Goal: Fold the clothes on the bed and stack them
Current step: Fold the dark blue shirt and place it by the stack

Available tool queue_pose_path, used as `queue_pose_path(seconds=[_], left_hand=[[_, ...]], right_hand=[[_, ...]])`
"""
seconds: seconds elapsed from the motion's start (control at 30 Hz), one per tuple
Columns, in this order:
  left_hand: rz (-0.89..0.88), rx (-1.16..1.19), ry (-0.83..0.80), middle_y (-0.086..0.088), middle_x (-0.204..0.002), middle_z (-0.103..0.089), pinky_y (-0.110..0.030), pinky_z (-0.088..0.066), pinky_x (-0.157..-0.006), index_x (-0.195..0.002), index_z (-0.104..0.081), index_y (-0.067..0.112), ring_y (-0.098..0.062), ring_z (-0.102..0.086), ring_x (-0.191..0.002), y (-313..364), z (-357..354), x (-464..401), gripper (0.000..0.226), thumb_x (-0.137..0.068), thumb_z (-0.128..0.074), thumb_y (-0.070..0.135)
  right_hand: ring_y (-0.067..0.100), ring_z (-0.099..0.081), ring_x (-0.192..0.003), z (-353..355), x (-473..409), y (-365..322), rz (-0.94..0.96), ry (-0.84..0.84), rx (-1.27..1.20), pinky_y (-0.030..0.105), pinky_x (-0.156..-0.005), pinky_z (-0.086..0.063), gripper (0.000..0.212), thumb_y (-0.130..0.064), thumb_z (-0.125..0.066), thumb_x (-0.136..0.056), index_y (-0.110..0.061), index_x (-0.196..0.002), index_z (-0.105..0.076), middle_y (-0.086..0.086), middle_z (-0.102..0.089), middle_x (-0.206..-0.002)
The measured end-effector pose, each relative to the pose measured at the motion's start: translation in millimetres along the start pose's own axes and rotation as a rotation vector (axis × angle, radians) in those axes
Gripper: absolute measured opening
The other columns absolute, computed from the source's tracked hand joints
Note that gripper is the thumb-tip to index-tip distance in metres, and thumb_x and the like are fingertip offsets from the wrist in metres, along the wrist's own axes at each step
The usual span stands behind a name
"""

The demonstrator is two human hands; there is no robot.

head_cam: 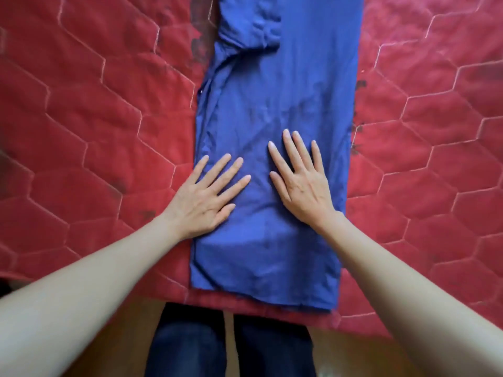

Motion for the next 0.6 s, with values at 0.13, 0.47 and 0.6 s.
queue_pose_path(seconds=[0.13,0.47,0.6], left_hand=[[0.038,0.021,-0.006,-0.018,-0.158,-0.022,-0.058,-0.018,-0.115,-0.151,-0.030,0.014,-0.037,-0.020,-0.146,40,-8,69,0.060,-0.096,-0.037,0.039],[0.044,-0.048,0.013,-0.020,-0.154,-0.031,-0.062,-0.024,-0.112,-0.146,-0.039,0.006,-0.039,-0.029,-0.142,98,-13,131,0.075,-0.092,-0.043,0.058],[-0.038,-0.127,0.099,-0.017,-0.141,-0.051,-0.063,-0.039,-0.102,-0.136,-0.055,0.009,-0.044,-0.049,-0.127,105,2,120,0.048,-0.092,-0.049,0.028]], right_hand=[[0.030,-0.025,-0.145,-7,86,-30,0.048,-0.007,-0.018,0.053,-0.117,-0.020,0.050,-0.036,-0.038,-0.102,-0.017,-0.148,-0.038,0.017,-0.028,-0.155],[0.029,-0.025,-0.145,-20,229,-60,0.075,-0.049,-0.026,0.056,-0.115,-0.022,0.070,-0.058,-0.050,-0.091,-0.019,-0.148,-0.037,0.012,-0.028,-0.156],[0.033,-0.043,-0.135,-8,240,-63,0.064,0.055,-0.021,0.055,-0.107,-0.038,0.054,-0.021,-0.061,-0.086,-0.011,-0.138,-0.053,0.015,-0.046,-0.145]])
Point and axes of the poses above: each hand's wrist, its own x-axis away from the middle knuckle, its own z-axis out of the back of the hand, y = z × x, the point moved 4 cm from there along -x, towards the middle knuckle
